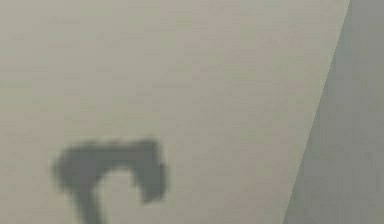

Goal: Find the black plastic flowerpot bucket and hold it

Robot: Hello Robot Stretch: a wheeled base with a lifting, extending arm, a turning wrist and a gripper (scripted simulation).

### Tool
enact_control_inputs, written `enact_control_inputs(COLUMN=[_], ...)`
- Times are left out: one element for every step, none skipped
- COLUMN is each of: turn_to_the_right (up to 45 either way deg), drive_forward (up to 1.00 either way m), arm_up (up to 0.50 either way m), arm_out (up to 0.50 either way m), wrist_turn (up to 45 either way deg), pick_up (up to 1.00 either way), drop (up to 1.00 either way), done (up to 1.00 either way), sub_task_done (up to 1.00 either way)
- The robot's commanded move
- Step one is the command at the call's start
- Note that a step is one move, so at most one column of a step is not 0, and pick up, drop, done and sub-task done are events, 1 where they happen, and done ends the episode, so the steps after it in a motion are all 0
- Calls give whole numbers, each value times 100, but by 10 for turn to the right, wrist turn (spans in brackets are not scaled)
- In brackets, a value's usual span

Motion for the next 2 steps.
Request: enact_control_inputs(turn_to_the_right=[0,0], drive_forward=[0,0], arm_up=[10,0], arm_out=[0,0], wrist_turn=[0,0], pick_up=[0,0], drop=[0,0], done=[0,100], sub_task_done=[0,0])
